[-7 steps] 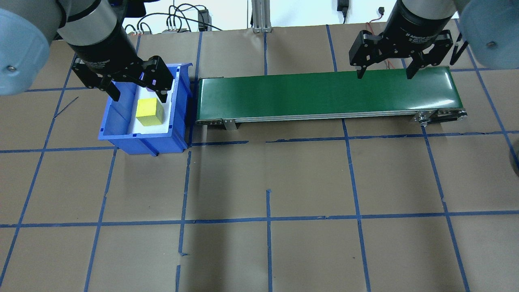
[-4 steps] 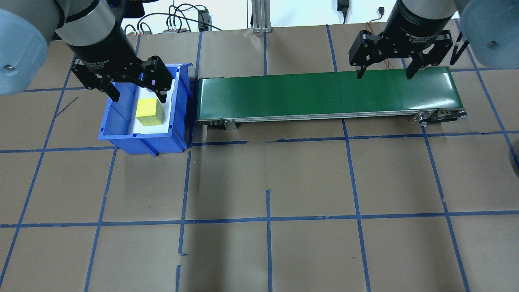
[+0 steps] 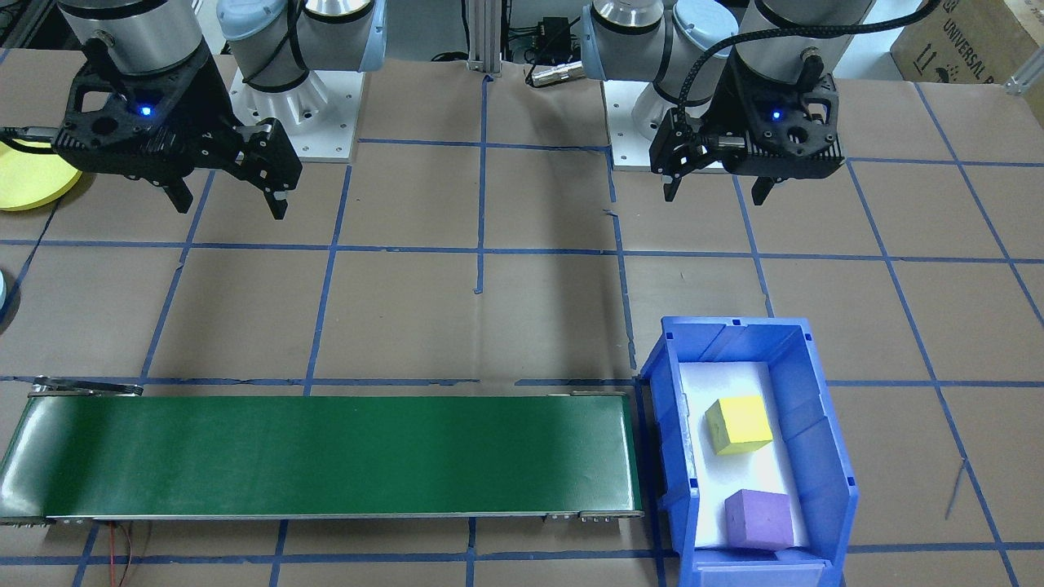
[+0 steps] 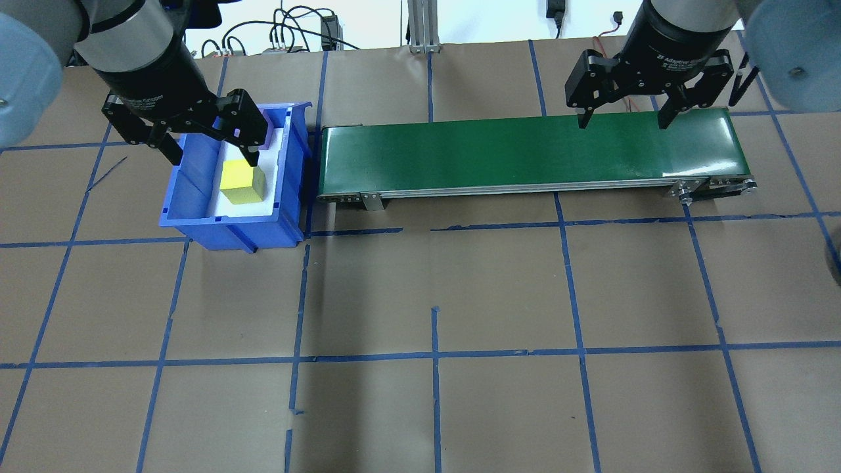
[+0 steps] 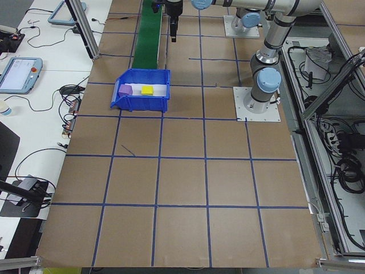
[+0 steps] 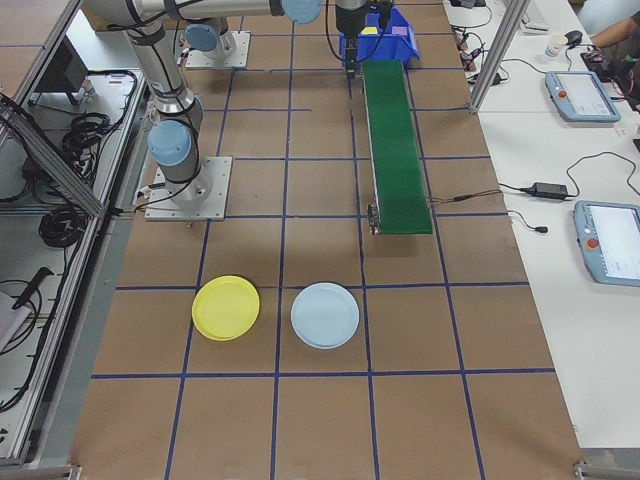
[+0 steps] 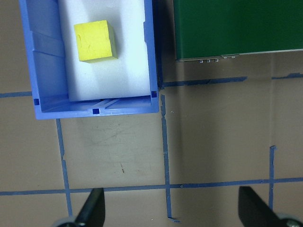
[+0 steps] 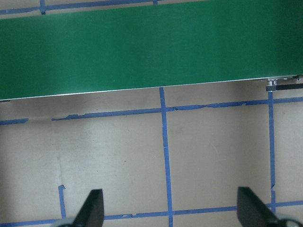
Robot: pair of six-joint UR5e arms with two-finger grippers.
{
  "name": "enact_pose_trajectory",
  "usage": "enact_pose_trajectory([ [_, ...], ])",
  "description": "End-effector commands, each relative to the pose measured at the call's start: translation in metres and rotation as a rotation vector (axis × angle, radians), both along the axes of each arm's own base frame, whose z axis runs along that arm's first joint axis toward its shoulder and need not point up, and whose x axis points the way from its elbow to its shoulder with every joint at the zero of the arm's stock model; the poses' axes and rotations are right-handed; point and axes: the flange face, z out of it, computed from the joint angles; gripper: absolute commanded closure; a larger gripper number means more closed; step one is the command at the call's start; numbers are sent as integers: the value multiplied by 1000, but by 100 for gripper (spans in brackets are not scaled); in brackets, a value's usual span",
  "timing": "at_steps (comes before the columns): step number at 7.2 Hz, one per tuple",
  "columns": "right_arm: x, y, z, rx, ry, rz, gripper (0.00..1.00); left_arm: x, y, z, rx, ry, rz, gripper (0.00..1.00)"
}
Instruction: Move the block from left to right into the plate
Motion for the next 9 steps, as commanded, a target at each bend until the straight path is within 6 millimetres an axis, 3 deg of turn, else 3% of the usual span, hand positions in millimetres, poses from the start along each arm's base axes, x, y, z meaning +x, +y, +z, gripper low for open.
enact_pose_trajectory([
  [1,0,0,1,-2,1,0,0,2,5,5,0,-1,0,0],
  [7,-1,0,-1,2,6,0,0,5,6,7,0,3,6,0],
  [9,0,0,-1,3,5,1,0,33,-6,-1,12,13,63,0],
])
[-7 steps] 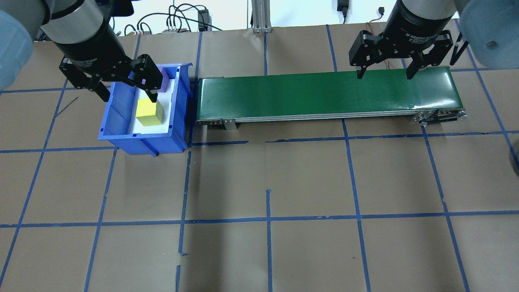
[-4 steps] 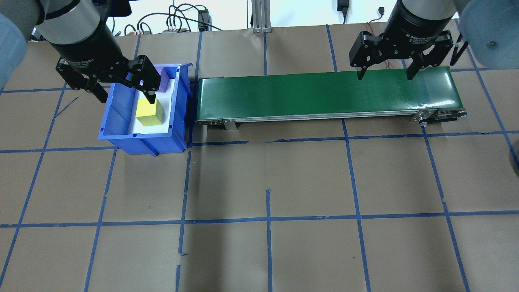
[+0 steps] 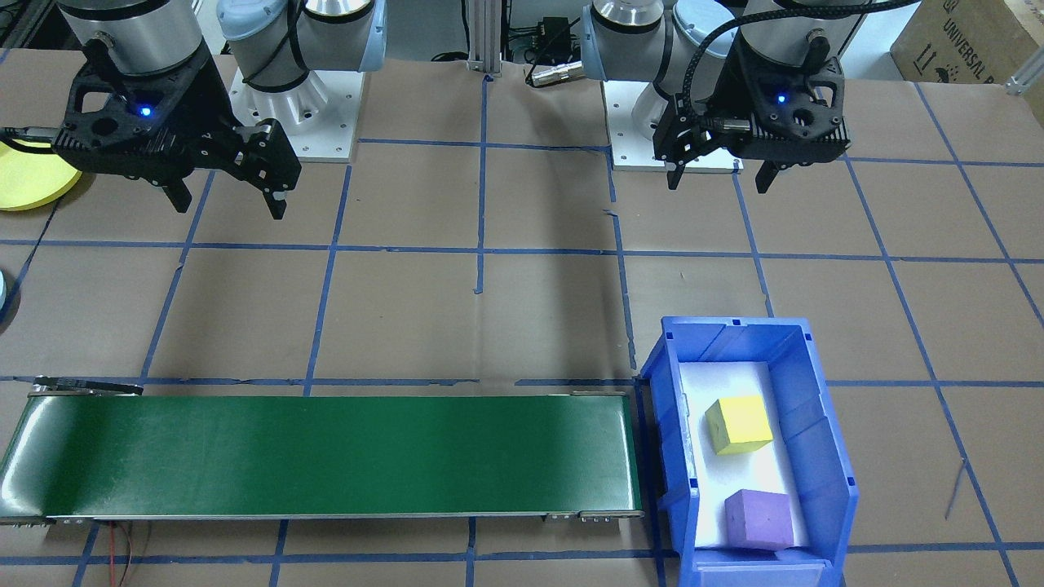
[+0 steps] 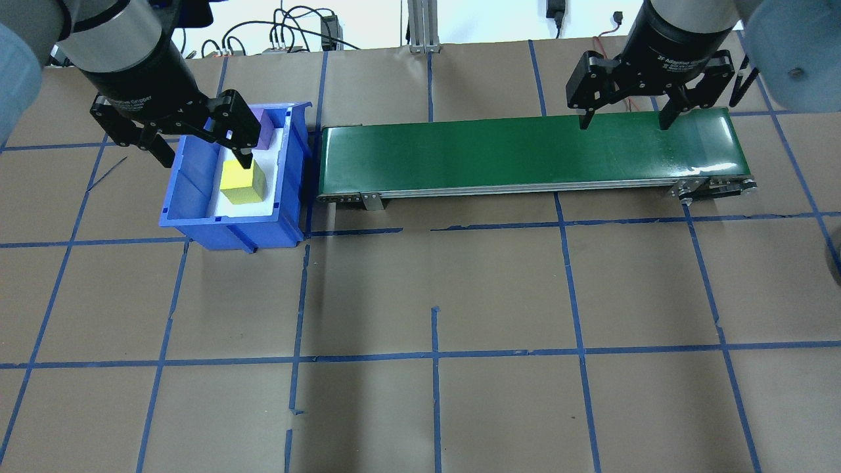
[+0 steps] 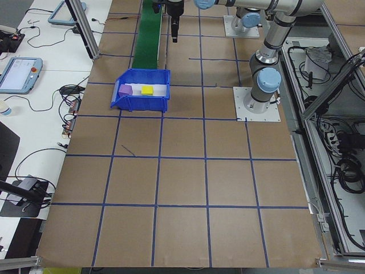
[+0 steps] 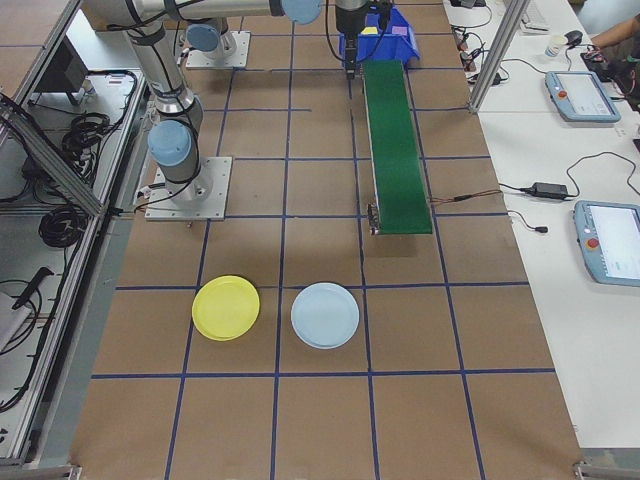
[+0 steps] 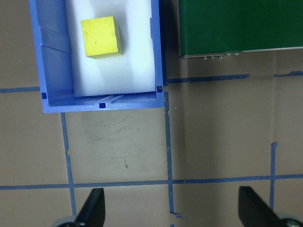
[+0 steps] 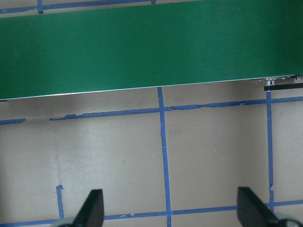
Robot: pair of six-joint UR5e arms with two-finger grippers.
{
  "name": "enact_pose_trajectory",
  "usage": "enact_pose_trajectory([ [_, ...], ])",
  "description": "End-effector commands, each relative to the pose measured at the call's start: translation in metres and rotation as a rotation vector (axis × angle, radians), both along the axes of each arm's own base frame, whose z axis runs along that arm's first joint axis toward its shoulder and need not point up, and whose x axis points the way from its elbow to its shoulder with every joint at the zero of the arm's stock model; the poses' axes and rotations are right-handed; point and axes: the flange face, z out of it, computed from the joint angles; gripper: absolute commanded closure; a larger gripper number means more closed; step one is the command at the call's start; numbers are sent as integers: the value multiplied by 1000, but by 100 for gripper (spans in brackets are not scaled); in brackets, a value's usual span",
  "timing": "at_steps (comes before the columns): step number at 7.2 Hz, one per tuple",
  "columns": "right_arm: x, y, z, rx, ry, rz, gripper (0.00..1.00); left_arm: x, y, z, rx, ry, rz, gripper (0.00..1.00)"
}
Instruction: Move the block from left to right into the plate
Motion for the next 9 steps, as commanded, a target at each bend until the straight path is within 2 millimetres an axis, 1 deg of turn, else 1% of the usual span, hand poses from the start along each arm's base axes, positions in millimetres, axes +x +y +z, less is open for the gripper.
enact_pose_trajectory([
  [1,0,0,-1,1,0,0,0,16,-11,-7,10,6,30,0],
  [2,0,0,-1,3,0,0,0,17,-18,-9,-5,4,32,0],
  [3,0,0,-1,3,0,0,0,18,-30,-12,-6,4,33,0],
  [4,0,0,-1,4,1,1,0,21,-55,-9,-17,-3,12,0],
  [5,0,0,-1,4,-3,0,0,23,-96,-17,-12,-3,-6,0],
  [6,0,0,-2,6,-4,0,0,31,-125,-34,2,-3,-7,0],
  [7,1,1,-1,4,-4,2,0,46,-169,-88,-37,-5,9,0],
  [8,0,0,-1,4,-3,-2,0,55,-196,-126,-47,2,22,0],
  [9,1,1,-2,7,-4,0,0,75,-216,-153,-64,1,45,0],
])
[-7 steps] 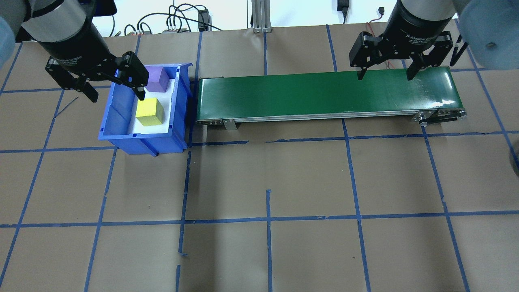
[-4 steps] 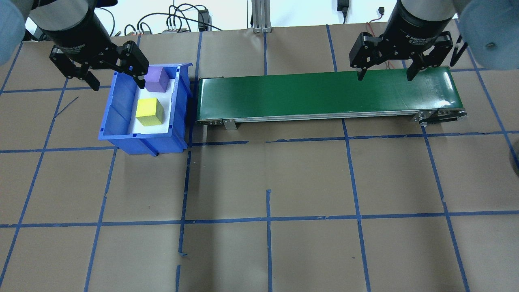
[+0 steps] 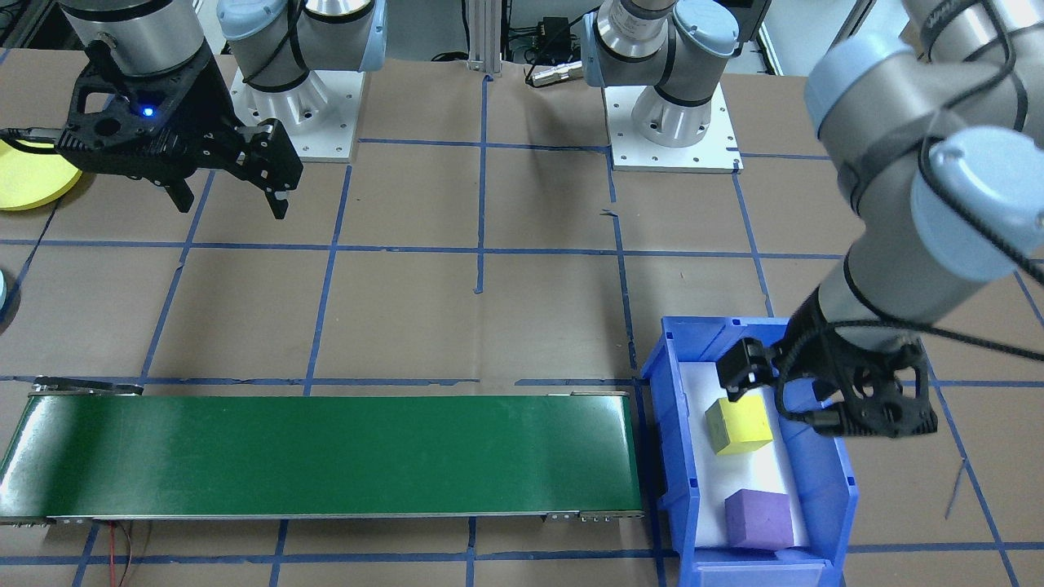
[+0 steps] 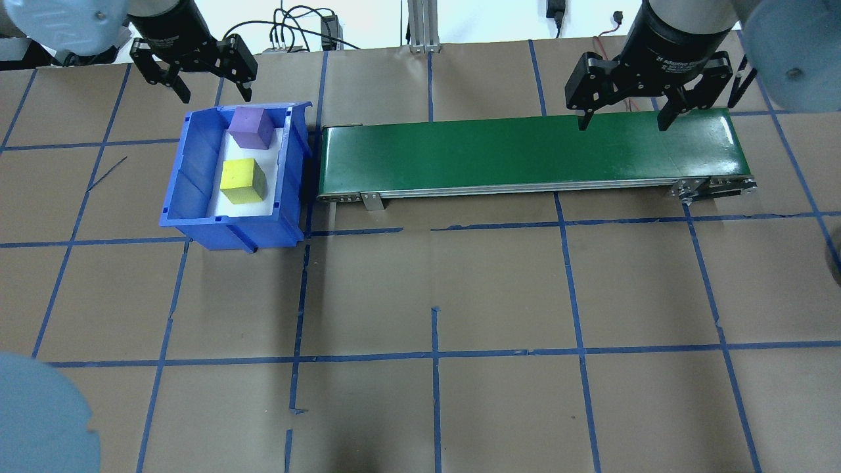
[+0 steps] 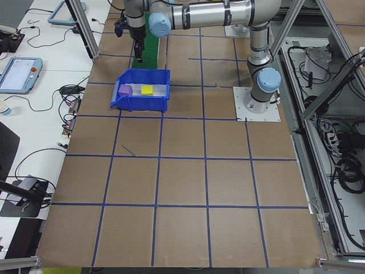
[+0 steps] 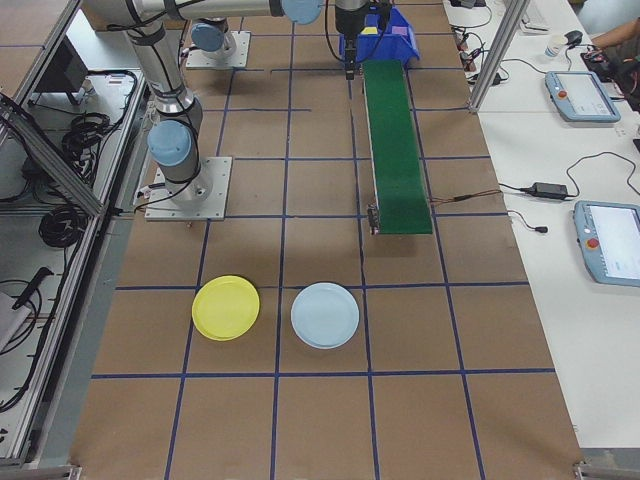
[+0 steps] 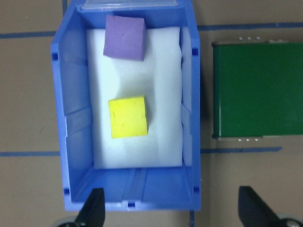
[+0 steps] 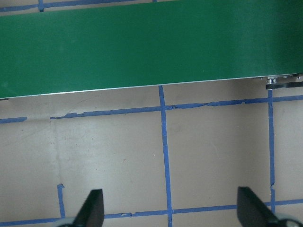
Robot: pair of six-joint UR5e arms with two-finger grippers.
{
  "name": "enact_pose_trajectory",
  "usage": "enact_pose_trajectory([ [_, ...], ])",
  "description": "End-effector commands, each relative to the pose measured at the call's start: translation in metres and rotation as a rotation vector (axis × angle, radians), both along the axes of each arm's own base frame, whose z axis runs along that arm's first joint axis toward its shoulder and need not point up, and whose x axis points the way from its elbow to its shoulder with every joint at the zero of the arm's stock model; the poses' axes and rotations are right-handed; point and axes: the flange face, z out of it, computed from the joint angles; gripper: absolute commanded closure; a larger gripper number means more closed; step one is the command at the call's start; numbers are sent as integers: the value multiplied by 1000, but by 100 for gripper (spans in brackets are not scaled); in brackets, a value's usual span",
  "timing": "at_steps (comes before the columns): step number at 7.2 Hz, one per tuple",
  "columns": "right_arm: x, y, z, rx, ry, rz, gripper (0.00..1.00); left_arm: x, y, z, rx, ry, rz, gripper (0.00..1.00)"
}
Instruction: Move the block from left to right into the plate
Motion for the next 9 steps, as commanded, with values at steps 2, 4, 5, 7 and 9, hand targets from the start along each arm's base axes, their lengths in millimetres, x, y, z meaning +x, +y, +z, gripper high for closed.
enact_pose_trajectory([
  [2,0,1,0,1,1,2,0,51,-64,-89,-45,-7,3,0],
  [4,1,1,-1,2,-2,1,0,54,-85,-119,-39,-5,-11,0],
  [5,1,1,-1,4,-2,1,0,54,-89,-143,-32,-1,-11,0],
  [7,0,1,-1,4,1,2,0,48,-90,-155,-25,50,-16,0],
  [9,0,1,-1,4,1,2,0,46,-92,-172,-9,50,-40,0],
])
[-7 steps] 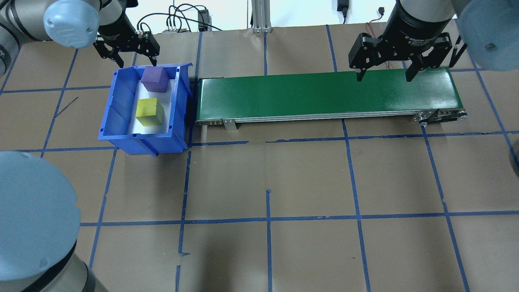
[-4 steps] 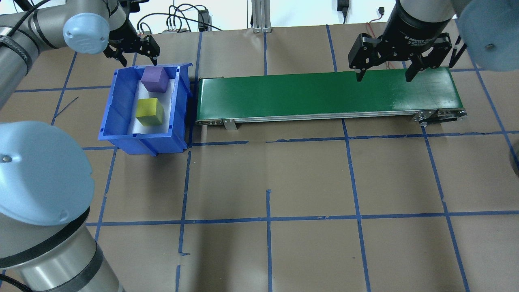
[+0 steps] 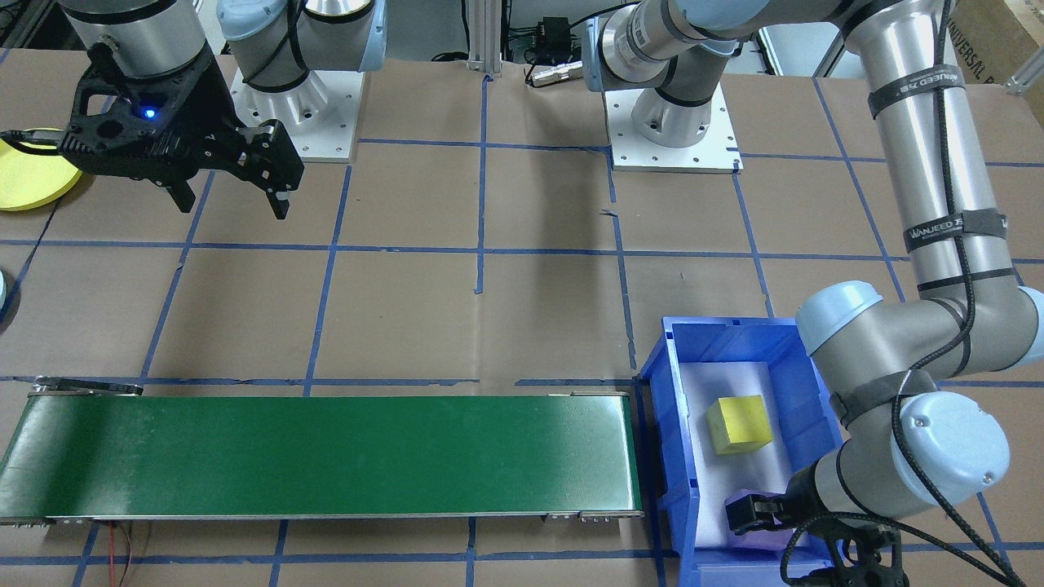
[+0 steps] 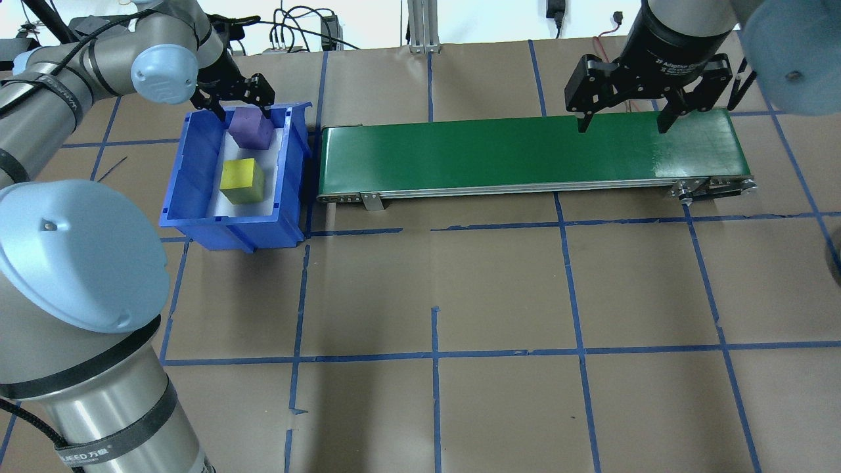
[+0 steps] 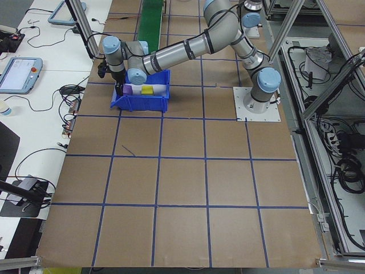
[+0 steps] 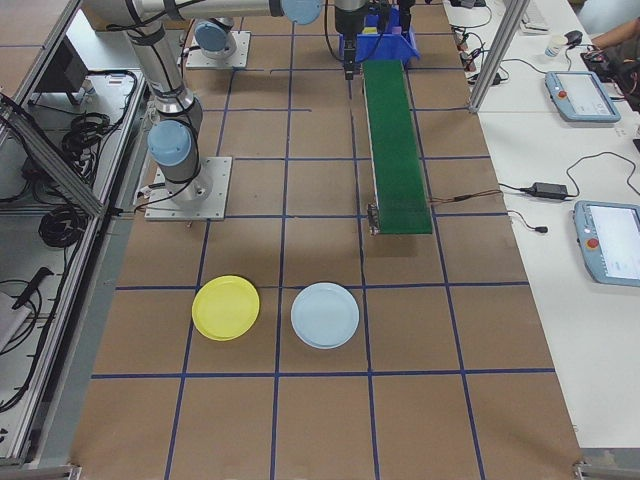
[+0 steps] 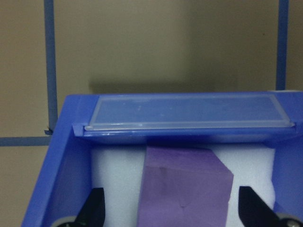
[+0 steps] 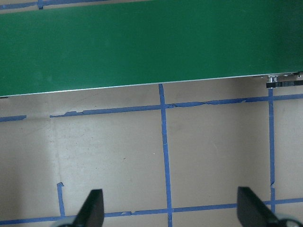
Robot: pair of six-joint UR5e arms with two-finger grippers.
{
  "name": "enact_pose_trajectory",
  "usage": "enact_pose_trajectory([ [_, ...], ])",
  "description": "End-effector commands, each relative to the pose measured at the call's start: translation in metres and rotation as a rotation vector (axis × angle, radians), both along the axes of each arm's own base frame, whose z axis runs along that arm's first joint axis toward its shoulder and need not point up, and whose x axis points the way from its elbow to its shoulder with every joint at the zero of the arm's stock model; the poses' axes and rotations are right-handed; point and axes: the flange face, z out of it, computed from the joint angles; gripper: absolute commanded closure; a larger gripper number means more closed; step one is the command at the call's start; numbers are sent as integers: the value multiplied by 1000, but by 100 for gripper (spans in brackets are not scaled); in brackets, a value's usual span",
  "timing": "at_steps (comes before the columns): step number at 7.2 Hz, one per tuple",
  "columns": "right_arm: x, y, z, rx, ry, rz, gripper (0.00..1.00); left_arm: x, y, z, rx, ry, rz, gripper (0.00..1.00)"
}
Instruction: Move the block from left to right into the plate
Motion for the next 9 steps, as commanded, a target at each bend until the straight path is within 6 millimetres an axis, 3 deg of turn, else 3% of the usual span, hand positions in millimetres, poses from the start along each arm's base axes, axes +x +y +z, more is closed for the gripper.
enact_pose_trajectory([
  [1,0,0,0,1,0,0,0,-1,0,-22,14,5,-16,7],
  [3,0,0,0,1,2,2,0,-2,3,-29,27,7,-18,45],
  [4,0,0,0,1,2,2,0,-3,4,-19,12,5,-19,70],
  [6,0,0,0,1,3,1,0,-7,15,40,-31,-2,-19,75],
  [7,0,0,0,0,3,1,0,-32,43,97,-4,-8,-46,75],
  [8,0,0,1,-2,3,1,0,-53,66,139,7,-8,-63,75],
  [9,0,0,2,-3,3,1,0,-81,75,151,-3,-8,-74,75],
])
